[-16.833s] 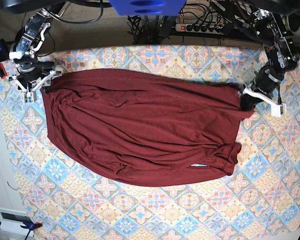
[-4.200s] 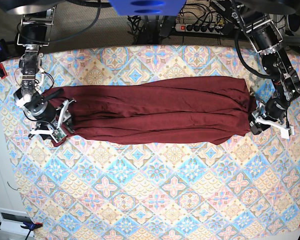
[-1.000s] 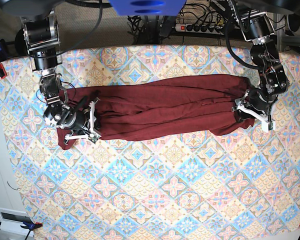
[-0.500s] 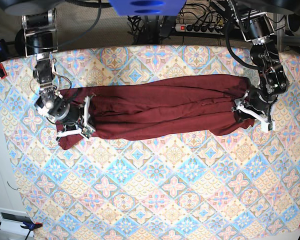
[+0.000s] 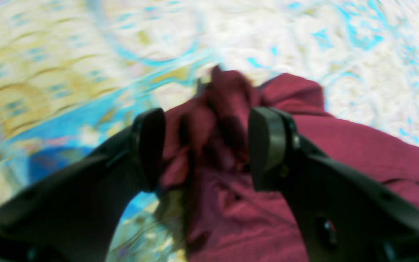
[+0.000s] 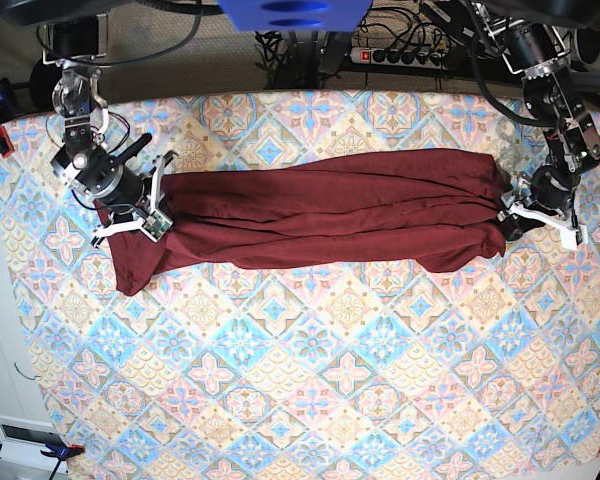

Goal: Layout the t-shirt on the table in an organized manner, then fold the t-shirt properly
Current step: 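Pull the strip ends apart with both grippers to straighten it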

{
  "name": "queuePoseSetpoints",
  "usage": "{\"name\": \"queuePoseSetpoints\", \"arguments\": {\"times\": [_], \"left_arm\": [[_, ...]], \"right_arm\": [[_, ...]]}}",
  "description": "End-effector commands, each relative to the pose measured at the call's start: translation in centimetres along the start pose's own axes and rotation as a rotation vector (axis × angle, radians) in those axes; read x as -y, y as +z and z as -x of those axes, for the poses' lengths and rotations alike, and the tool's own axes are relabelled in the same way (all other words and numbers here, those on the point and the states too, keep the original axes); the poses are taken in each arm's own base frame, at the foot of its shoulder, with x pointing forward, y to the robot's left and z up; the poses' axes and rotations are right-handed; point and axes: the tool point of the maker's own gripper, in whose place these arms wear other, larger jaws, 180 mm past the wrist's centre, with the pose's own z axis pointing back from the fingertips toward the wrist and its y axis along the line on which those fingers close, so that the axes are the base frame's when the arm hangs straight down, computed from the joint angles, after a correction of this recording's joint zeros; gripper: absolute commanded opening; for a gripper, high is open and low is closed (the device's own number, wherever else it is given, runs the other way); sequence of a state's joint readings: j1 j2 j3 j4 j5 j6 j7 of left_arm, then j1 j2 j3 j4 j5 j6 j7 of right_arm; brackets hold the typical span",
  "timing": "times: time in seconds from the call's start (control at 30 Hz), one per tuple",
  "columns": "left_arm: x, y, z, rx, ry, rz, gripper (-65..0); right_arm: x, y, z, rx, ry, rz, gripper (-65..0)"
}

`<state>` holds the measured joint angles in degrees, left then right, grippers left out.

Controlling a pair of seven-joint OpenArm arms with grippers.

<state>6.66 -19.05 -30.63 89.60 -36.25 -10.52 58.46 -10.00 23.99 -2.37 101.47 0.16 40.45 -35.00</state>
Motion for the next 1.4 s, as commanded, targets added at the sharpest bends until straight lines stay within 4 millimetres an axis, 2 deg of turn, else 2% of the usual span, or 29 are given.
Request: {"name": "queuePoseSetpoints", "arguments": {"times": [0.0, 0.13, 0.33, 0.43, 0.5, 0.6, 0.73, 1.07, 1.13, 1.17, 1.23, 1.37], "left_arm": [[0.5, 0.4, -1.9, 0.035, -0.024, 0.022, -29.5], [0.4, 0.5, -1.2, -0.008, -0.028, 0.022, -29.1], [0.2, 0.4, -0.5, -0.056, -0.031, 0.014, -28.7], [-0.3, 0.8, 0.1, -0.126, -0.055, 0.003, -28.6], [-0.3, 0.8, 0.3, -0.144, -0.056, 0.002, -27.5], [-0.6, 0.7, 0.7, -0.156, -0.052, -0.005, -22.3], [-1.8, -0.4, 2.7, -0.215, 0.012, -0.013, -14.5], [-0.3, -2.7, 5.5, -0.263, 0.029, 0.028, -13.9], [1.3, -3.2, 6.8, -0.285, 0.036, 0.060, -14.1], [2.0, -3.4, 7.4, -0.298, 0.036, 0.076, -15.1], [3.4, -3.6, 8.6, -0.338, 0.018, 0.109, -21.1], [6.2, -3.3, 9.5, -0.372, -0.009, 0.241, -42.8]], "right_arm": [[1.2, 0.4, -1.0, 0.037, 0.010, 0.028, -64.3], [1.1, -0.1, -0.3, 0.020, -0.007, 0.019, -61.8], [0.9, 0.0, -0.3, 0.019, -0.006, 0.018, -45.1], [0.9, 0.0, -0.3, 0.020, -0.005, 0.018, -39.6], [0.9, 0.0, -0.3, 0.021, -0.006, 0.018, -39.6], [0.9, 0.0, -0.3, 0.021, -0.006, 0.018, -39.5], [0.9, 0.0, -0.3, 0.021, -0.006, 0.018, -39.5], [0.9, 0.0, -0.4, 0.022, -0.006, 0.018, -39.5], [0.9, 0.0, -0.4, 0.022, -0.006, 0.018, -39.5], [0.9, 0.0, -0.4, 0.022, -0.006, 0.018, -39.5], [0.9, 0.0, -0.4, 0.022, -0.006, 0.018, -39.5], [0.9, 0.0, -0.4, 0.022, -0.006, 0.018, -39.5]]}}
